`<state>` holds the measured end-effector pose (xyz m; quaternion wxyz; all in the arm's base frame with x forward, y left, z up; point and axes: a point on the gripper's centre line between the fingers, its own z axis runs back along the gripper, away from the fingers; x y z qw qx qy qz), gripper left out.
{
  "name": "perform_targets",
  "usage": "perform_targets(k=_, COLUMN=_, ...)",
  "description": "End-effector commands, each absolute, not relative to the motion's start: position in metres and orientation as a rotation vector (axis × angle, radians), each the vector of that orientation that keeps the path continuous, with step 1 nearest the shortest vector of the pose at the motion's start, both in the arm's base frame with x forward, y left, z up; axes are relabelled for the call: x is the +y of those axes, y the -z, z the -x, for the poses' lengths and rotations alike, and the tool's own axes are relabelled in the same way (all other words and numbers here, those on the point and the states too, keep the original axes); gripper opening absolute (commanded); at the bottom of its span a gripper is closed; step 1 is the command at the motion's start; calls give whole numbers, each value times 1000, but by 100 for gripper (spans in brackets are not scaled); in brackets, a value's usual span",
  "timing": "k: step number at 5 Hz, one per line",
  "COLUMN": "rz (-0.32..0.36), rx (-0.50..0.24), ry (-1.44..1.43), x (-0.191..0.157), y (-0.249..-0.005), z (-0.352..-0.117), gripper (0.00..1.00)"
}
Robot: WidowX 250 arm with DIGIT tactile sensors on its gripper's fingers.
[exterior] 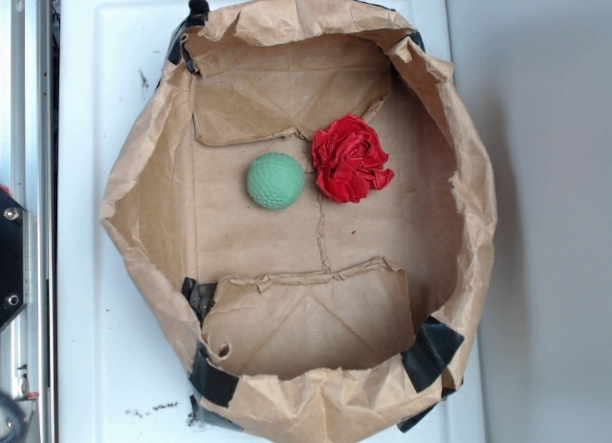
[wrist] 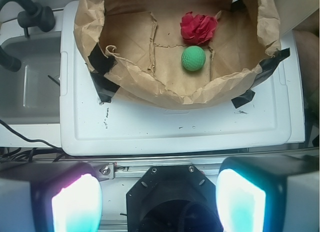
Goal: Grab the green ball.
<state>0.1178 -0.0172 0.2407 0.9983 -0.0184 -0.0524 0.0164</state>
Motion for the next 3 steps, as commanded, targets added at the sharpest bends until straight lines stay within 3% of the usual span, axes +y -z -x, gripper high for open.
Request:
perform_targets(k=1, rz=37, rx=-105, ry=-33, x=-17, y=-241, z=-118, gripper=100)
perform_targets(k=3, rz=11, rx=-147, ry=-183, x=-4, y=-219, z=-169, gripper=100)
